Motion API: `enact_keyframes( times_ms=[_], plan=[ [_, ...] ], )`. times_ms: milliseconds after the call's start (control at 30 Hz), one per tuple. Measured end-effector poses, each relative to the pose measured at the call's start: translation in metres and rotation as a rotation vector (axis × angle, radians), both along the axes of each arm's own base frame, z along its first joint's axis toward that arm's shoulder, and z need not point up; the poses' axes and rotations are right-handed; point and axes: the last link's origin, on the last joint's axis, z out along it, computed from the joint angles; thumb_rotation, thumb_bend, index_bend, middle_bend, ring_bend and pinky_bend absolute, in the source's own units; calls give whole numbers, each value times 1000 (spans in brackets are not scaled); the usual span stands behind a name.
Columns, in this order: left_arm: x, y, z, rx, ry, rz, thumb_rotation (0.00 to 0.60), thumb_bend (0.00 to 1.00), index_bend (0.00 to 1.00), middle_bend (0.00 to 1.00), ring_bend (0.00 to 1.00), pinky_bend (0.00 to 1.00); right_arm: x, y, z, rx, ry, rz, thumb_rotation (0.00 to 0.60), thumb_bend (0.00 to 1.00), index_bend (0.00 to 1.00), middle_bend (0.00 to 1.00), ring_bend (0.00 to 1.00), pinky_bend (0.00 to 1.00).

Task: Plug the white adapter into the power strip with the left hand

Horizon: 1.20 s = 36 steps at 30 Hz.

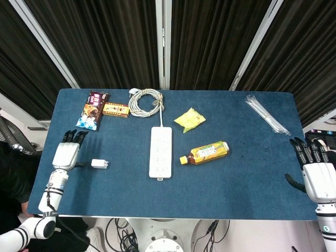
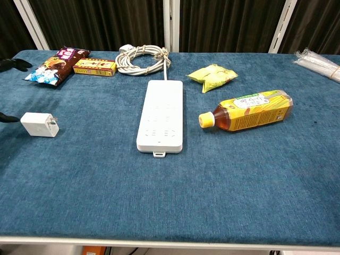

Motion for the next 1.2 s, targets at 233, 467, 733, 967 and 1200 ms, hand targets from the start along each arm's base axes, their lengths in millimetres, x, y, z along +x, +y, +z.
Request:
enact_keyframes(
  times_ms=[233, 467, 733, 967, 1200],
  plan=[
    [12, 7, -12, -1, -22, -26, 600, 0, 89, 91, 13, 0, -3, 0, 0, 5, -3, -18, 600, 82, 0, 73, 0, 0],
    [30, 7, -17, -10, -34, -57, 600, 0, 89, 91, 13, 0, -6, -1, -1, 7, -4, -32, 600, 82, 0, 73, 0, 0],
    [51, 5, -23, -29, -25, -81, 600, 0, 88, 91, 13, 0, -8, -1, 0, 8, -6, -41, 600, 82, 0, 73, 0, 0],
    [62, 1, -23, -41, 0, -97, 600, 0, 89, 91, 13, 0, -11, -1, 1, 6, -9, -47, 600, 82, 0, 73, 0, 0],
    [62, 2, 1, -12, 46, -117, 600, 0, 90, 90, 13, 0, -11, 1, 2, 1, -13, -40, 600, 83, 0, 73, 0, 0]
  ],
)
